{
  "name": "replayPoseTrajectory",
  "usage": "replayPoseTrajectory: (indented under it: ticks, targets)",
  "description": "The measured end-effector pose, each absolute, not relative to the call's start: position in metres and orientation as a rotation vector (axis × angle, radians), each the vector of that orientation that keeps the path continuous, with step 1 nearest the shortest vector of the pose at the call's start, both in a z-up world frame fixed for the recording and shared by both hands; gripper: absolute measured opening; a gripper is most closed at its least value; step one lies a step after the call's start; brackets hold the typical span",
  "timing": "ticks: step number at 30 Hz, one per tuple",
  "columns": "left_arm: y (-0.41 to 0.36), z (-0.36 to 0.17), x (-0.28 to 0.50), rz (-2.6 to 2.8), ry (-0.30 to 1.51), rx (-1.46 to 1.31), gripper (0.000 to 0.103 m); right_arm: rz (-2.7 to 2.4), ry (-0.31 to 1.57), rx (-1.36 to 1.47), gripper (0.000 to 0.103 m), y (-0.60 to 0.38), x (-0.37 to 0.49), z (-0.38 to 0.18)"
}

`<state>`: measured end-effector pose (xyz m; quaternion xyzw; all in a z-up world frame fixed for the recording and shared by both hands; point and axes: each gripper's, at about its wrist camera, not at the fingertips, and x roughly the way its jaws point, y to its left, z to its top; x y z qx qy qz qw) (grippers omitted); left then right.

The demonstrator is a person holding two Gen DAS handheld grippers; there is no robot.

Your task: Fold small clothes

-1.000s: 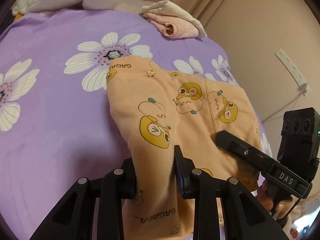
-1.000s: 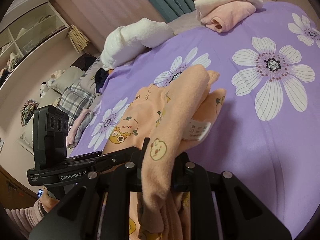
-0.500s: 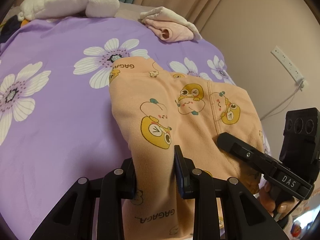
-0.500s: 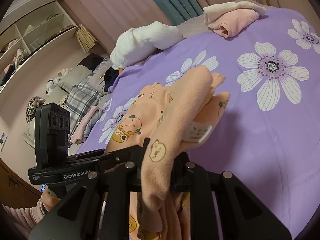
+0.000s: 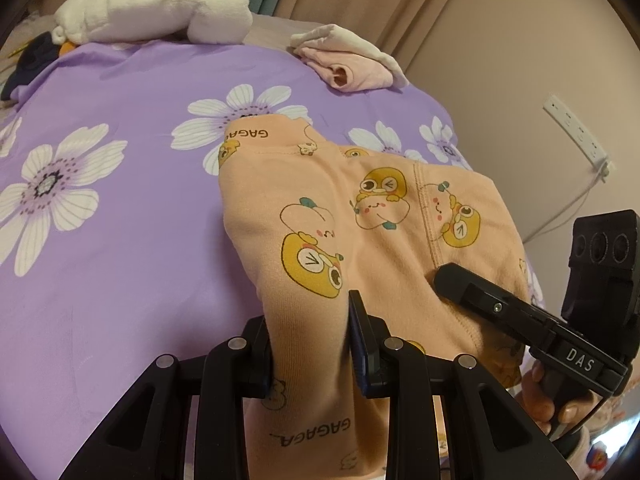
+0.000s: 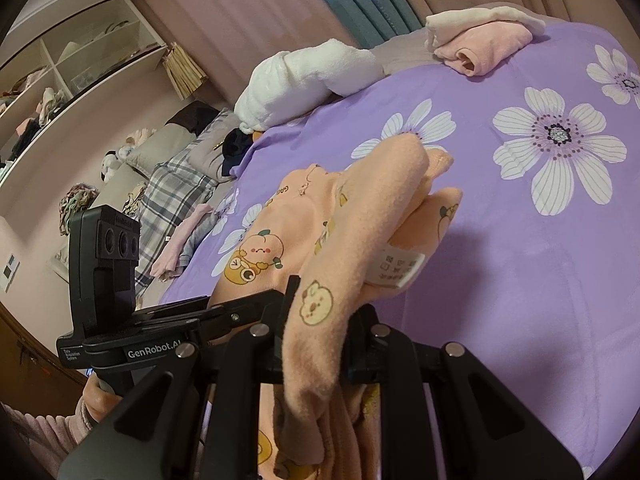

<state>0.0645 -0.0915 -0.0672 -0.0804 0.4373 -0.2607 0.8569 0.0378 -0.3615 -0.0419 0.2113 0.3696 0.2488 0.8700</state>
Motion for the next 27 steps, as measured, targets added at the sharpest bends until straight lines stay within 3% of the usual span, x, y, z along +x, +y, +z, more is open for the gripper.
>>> replayPoseTrajectory:
  ticks: [27]
  targets:
    - [-0.064, -0.059, 0.052, -0.471, 0.886, -0.193, 0.028, 0.567, 0.775, 0.335, 0.018, -0.321, 0.043, -0.03]
